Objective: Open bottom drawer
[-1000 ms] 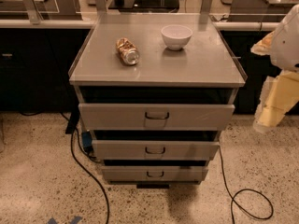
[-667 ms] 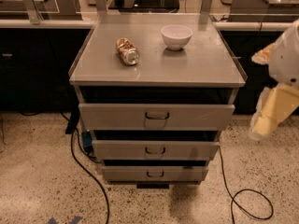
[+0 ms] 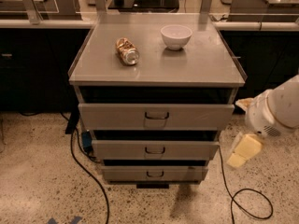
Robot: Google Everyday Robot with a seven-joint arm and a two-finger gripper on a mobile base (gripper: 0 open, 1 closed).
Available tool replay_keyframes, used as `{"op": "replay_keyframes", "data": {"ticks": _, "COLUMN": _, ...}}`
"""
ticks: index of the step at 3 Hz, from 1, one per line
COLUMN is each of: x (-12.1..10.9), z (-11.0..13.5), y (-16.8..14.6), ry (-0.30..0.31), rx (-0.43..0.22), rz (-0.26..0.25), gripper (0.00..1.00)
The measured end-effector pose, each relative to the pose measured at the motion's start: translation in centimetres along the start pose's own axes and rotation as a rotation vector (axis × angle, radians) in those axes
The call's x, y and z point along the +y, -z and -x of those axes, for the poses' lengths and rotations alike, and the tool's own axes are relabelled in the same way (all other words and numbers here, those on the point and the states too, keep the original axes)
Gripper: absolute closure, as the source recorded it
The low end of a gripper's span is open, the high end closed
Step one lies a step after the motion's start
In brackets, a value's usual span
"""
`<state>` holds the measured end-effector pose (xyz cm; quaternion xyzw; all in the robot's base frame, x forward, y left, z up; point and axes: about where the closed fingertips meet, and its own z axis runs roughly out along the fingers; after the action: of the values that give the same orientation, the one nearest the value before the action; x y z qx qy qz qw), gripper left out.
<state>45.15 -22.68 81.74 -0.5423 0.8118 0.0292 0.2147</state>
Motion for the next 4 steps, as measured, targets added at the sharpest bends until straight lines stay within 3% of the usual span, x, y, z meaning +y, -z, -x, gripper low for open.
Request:
{"op": "replay_keyframes", "data": {"ticks": 1, "x": -0.2, "z": -2.1, "y": -6.9, "ry": -0.092, "rx": -0.07, "rz": 0.028, "gripper": 0.0}}
{"op": "replay_keyframes", "data": {"ticks": 2, "x": -0.2, "z": -2.1, "y": -6.9, "ry": -0.092, "rx": -0.07, "rz": 0.028, "gripper": 0.0}}
{"op": "replay_keyframes", "data": {"ticks": 3, "x": 1.7, "z": -2.2, "y": -9.6, "ry": -0.15, "rx": -0.099, "rz": 0.044, "gripper": 0.0}}
{"op": "replay_keyframes", "data": {"ticks": 4, "x": 5.5, "z": -2.0, "y": -16.0, "ry": -0.227, "rx": -0.173, "rz": 0.092, "gripper": 0.0}}
